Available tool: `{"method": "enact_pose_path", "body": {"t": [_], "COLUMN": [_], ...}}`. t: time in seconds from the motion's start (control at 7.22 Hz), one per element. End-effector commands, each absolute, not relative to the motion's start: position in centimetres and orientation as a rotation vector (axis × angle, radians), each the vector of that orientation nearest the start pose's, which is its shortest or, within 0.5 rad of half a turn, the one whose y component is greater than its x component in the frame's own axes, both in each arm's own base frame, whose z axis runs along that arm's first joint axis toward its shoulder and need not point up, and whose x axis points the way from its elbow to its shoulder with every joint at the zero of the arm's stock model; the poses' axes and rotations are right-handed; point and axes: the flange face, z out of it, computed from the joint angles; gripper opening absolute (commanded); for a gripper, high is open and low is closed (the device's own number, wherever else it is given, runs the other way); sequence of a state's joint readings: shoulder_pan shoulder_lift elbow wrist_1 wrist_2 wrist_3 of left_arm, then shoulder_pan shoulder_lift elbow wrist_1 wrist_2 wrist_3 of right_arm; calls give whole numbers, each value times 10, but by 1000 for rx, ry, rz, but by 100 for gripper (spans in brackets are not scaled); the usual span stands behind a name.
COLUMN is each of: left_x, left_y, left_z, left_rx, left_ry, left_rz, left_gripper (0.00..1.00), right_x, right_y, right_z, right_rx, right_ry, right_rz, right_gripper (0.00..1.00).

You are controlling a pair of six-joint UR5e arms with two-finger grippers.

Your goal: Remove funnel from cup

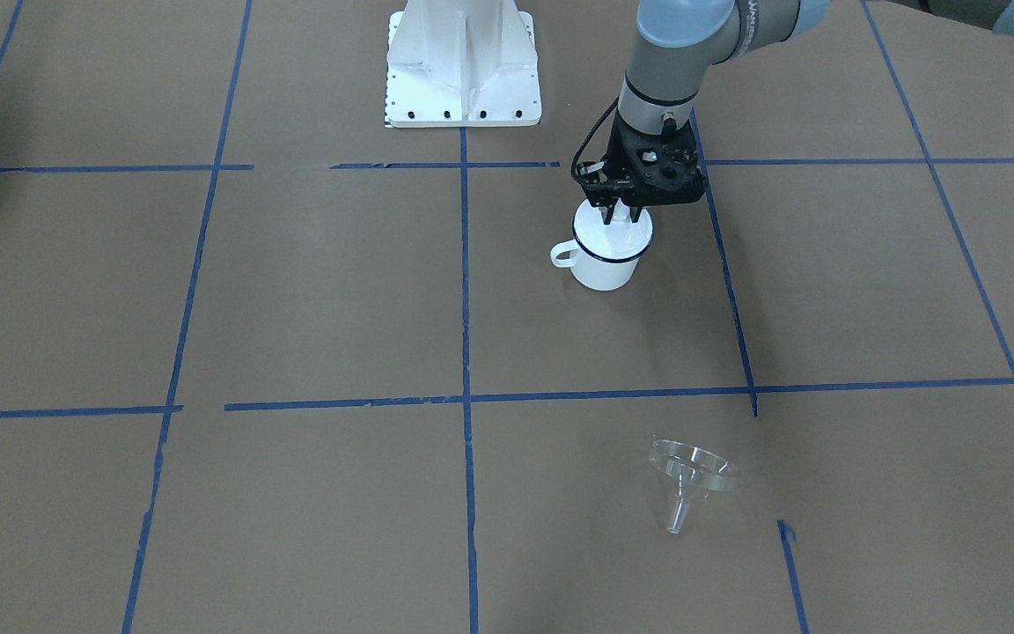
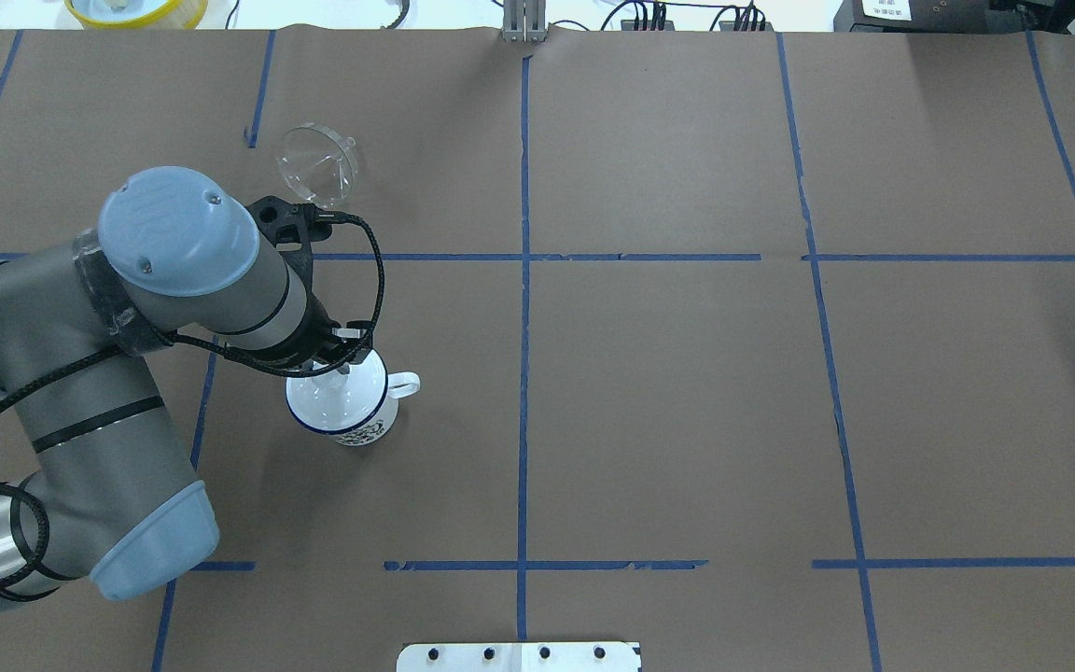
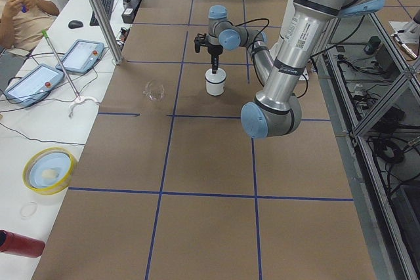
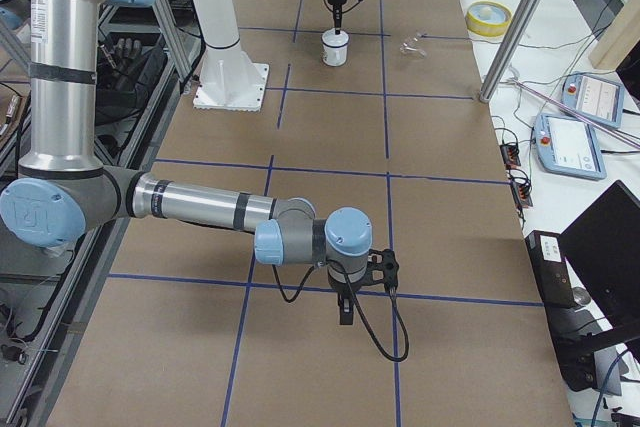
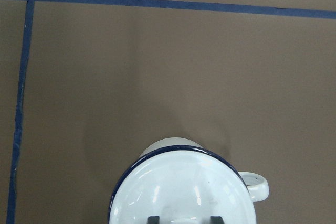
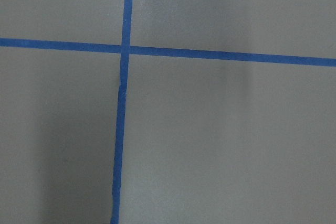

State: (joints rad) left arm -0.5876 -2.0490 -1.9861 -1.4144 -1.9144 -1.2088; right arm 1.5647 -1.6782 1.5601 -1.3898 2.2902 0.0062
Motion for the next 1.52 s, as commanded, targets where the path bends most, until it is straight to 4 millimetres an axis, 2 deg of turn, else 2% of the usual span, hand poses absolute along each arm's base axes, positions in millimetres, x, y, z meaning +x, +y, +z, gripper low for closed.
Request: {"method": "enact_pose_path", "body": {"t": [0.0,0.28,0.42,0.55,0.69,0.83,0.97,1.11,1.25,1.38], "left_x": [426,425,425,424,420,407,381,334,264,189], "left_y": [-404,-403,-403,-403,-402,-399,-400,-417,-449,-469], "left_z": [237,240,240,241,237,225,215,237,270,321], "left_rx": [43,42,41,44,51,76,144,170,199,243], "left_ry": [799,795,795,794,803,832,854,849,847,798], "left_rz": [-85,-83,-85,-84,-82,-70,1,81,195,276], "left_gripper": [0,40,63,94,100,100,100,100,100,100], "right_x": [65,65,65,65,65,65,65,65,65,65], "right_y": [-449,-449,-449,-449,-449,-449,-449,-449,-449,-449], "right_z": [700,700,700,700,700,700,700,700,700,700], "right_rx": [56,56,56,56,56,56,56,56,56,56], "right_ry": [-720,-720,-720,-720,-720,-720,-720,-720,-720,-720], "right_rz": [-23,-23,-23,-23,-23,-23,-23,-23,-23,-23], "right_gripper": [100,100,100,100,100,100,100,100,100,100]}}
